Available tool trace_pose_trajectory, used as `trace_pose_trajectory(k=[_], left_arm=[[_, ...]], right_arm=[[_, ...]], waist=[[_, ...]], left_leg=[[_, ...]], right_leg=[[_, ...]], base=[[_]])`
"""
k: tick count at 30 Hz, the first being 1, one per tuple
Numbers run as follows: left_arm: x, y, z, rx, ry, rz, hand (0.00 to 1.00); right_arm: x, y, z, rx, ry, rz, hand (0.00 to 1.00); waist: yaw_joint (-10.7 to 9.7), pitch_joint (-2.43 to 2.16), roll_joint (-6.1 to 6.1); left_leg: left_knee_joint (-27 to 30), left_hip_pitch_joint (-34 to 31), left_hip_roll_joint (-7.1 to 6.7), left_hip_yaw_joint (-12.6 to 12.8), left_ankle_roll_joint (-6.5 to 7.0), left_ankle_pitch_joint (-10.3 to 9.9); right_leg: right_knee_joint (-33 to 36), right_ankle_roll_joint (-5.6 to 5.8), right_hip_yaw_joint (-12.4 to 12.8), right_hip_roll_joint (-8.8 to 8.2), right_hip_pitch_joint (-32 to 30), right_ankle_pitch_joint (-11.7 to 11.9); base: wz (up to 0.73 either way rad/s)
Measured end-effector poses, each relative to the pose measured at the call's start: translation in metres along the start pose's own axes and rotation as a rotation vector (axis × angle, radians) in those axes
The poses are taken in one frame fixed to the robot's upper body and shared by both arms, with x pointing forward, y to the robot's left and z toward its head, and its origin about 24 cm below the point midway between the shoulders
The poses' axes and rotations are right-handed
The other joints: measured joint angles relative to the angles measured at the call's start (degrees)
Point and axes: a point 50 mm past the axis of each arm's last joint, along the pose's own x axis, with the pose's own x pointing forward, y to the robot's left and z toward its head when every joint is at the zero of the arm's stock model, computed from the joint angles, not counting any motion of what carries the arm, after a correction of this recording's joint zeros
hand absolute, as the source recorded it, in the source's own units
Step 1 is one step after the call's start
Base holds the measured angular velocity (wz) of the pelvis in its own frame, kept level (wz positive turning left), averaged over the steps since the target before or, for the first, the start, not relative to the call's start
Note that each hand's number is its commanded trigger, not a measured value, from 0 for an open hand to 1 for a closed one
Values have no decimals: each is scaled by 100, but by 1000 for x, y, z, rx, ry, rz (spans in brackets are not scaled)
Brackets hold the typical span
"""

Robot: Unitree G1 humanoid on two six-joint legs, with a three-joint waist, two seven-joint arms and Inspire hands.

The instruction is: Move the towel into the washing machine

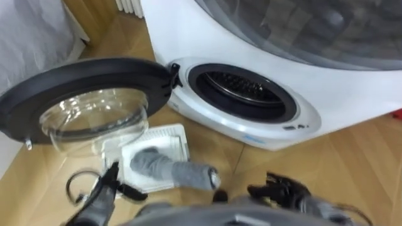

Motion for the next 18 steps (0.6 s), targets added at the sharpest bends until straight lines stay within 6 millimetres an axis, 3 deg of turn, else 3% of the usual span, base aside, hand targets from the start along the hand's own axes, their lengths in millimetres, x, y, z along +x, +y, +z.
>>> trace_pose_trajectory(k=[5,7,10,14,16,18], left_arm=[[8,0,42,87,-94,-3,0],[11,5,61,97,-137,20,0],[12,13,93,135,-223,40,0],[12,16,121,168,-292,50,0],[11,21,135,186,-326,64,0],[10,26,145,220,-353,79,0]], right_arm=[[6,7,39,-84,-72,1,0],[8,15,59,-119,-115,6,0],[8,18,83,-150,-171,3,0],[7,21,101,-204,-208,4,0],[6,22,112,-227,-230,4,0],[4,21,123,-229,-261,-1,0]], waist=[[11,104,-22],[8,203,-81],[4,298,-119],[-17,355,-105],[-114,394,-124],[-158,436,-129]], left_leg=[[491,-831,-18,2,1,-1],[647,-1159,-12,5,2,-2],[949,-1741,14,11,18,-12],[1503,-2393,48,-75,45,-32],[1917,-2789,71,-92,61,-46],[2286,-3116,140,-93,107,-142]], right_leg=[[335,-34,163,-90,-784,21],[517,-58,226,-105,-1161,35],[759,-93,234,-139,-1731,56],[1067,-109,294,-176,-2279,65],[1393,-111,491,-180,-2671,63],[1754,-123,535,-174,-3039,52]], base=[[-9],[-14],[2],[-6],[-14],[-19]])
